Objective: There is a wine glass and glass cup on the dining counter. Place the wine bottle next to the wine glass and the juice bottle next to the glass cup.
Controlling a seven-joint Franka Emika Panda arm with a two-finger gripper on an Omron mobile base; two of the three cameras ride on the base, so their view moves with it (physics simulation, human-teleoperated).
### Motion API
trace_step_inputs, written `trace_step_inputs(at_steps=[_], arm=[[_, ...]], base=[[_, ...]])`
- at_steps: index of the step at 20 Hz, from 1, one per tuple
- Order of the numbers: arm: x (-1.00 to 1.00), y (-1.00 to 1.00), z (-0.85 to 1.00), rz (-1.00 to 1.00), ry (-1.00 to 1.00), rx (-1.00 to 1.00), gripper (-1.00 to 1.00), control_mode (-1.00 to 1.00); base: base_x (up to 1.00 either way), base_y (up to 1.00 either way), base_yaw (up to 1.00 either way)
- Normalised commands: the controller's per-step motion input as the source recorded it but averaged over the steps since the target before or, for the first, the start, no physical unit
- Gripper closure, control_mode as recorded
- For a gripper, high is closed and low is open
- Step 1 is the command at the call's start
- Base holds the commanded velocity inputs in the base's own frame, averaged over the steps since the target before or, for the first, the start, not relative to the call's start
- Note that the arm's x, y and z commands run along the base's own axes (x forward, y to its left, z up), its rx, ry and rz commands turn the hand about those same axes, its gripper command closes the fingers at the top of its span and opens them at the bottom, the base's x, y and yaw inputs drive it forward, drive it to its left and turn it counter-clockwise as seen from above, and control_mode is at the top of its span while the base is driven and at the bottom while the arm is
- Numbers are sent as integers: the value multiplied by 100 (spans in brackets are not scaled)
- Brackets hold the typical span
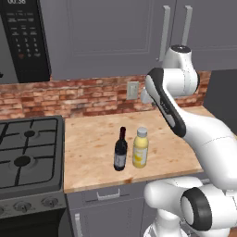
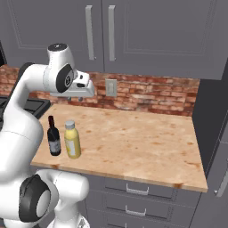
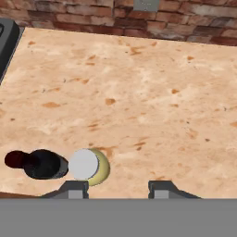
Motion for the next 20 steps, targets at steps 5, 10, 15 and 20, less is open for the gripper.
trace_step_inputs(at_steps=[5,10,15,20], arm=[[-1,0,0,0,0,0,-100,-100],[0,11,-4,0,0,-3,-100,-100],[2,31,-5,0,1,-3,-100,-100],[3,33,-11,0,7,0,-100,-100]], base=[[0,0,0],[0,0,0],[0,0,0],[0,0,0]])
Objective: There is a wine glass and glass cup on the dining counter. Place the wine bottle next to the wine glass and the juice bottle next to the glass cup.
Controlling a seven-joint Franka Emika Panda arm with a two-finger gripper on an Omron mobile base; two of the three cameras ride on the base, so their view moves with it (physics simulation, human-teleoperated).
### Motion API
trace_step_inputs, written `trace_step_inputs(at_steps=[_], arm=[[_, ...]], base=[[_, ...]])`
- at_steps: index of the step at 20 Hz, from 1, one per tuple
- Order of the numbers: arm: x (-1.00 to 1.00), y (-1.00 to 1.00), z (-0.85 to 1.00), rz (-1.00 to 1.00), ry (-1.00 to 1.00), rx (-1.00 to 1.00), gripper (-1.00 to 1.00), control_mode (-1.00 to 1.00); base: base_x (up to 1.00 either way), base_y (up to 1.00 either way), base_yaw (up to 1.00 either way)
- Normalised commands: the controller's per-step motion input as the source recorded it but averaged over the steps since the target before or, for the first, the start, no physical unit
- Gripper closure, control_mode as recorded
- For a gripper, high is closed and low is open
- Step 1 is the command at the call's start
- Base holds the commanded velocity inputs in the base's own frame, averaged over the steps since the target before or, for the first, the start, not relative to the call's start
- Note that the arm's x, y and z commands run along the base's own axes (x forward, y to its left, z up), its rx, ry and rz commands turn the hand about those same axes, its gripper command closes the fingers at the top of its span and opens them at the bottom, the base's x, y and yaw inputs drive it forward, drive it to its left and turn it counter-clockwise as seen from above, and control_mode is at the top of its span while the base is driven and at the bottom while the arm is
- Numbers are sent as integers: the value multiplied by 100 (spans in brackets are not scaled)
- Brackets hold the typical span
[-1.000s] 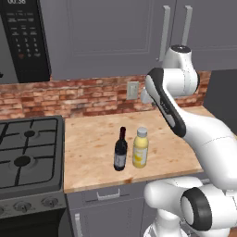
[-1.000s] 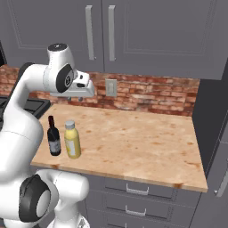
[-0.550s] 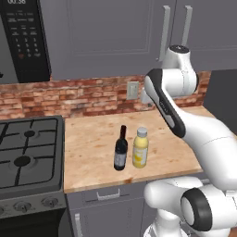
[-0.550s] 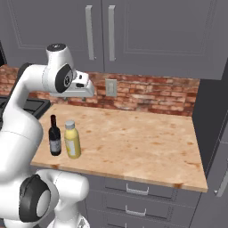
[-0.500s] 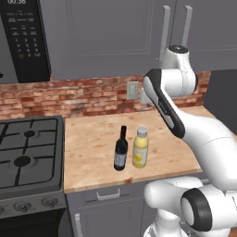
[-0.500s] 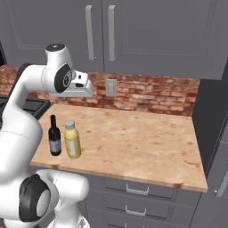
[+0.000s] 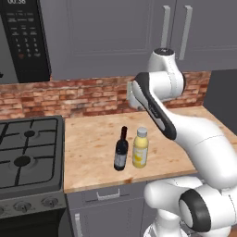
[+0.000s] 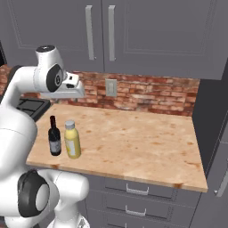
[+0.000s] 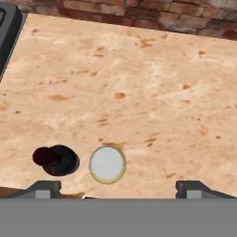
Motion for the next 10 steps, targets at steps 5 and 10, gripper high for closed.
trace_step_inputs(at_steps=[5,10], arm=[[0,6,-11,0,7,0,-100,-100],[2,-2,-9,0,7,0,-100,-100]], base=[[0,0,0],[0,0,0]])
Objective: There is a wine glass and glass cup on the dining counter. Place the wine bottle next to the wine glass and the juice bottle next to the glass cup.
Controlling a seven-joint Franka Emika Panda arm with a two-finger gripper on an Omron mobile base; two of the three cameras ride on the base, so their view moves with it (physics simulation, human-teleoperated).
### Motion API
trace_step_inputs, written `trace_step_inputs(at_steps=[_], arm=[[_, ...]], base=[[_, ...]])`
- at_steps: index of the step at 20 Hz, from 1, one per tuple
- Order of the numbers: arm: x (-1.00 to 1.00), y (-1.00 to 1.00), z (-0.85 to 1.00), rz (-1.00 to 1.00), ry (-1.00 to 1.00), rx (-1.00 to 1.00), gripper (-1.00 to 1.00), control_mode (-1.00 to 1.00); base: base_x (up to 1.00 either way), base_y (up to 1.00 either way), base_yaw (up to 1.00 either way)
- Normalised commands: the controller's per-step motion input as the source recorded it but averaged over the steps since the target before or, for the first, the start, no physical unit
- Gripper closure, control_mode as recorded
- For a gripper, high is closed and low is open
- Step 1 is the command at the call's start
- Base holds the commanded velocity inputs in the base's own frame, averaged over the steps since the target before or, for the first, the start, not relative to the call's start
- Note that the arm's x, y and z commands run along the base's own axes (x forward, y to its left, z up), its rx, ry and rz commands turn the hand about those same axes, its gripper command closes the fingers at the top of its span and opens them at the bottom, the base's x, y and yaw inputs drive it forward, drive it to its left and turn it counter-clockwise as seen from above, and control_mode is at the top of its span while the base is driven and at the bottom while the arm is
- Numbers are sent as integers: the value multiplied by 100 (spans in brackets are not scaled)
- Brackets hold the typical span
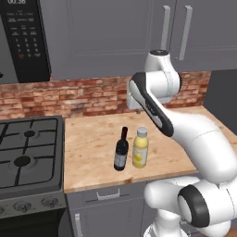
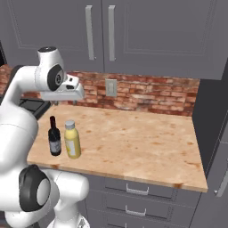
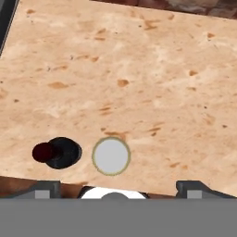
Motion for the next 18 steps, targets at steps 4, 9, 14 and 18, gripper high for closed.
trace_step_inputs(at_steps=[4,9,14,18], arm=[[0,-4,-4,0,17,0,-100,-100],[-10,-4,-10,0,10,0,-100,-100],[-5,-2,-16,1,6,0,-100,-100],[0,0,-20,4,1,1,-100,-100]], base=[[0,0,0],[0,0,0],[0,0,0],[0,0,0]])
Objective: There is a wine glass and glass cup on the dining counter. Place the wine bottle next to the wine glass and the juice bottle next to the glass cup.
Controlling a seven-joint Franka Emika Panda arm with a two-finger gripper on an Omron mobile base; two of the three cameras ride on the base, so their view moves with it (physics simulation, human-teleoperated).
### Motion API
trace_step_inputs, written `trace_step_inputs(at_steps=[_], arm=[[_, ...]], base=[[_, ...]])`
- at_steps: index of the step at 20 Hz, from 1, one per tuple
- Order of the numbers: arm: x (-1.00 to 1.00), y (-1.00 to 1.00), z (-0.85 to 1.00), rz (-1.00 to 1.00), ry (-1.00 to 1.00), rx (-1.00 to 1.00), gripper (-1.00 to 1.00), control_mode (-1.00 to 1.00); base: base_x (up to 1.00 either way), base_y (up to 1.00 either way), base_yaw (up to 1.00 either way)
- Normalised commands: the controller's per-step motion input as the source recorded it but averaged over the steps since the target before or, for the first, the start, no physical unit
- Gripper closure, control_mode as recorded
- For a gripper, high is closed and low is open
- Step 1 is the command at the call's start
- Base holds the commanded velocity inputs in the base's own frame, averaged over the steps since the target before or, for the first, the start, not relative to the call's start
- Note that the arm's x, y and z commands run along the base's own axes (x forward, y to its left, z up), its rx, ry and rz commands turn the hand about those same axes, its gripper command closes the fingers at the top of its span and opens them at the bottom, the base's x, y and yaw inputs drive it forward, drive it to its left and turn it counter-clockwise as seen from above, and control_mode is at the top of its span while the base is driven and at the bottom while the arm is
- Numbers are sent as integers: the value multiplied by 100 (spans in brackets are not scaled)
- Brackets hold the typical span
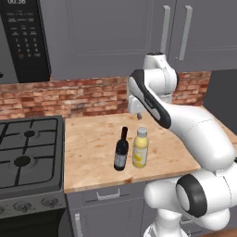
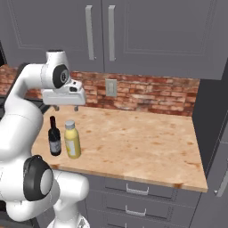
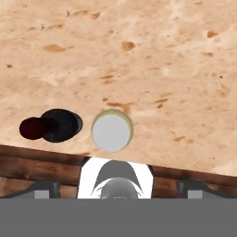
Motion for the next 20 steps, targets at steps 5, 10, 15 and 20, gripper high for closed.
trace_step_inputs(at_steps=[5,10,15,20], arm=[[8,0,-22,10,0,2,-100,-100],[6,0,-18,10,0,2,-100,-100],[5,0,-15,9,0,5,-100,-100],[5,1,-17,7,0,1,-100,-100]], base=[[0,0,0],[0,0,0],[0,0,0],[0,0,0]])
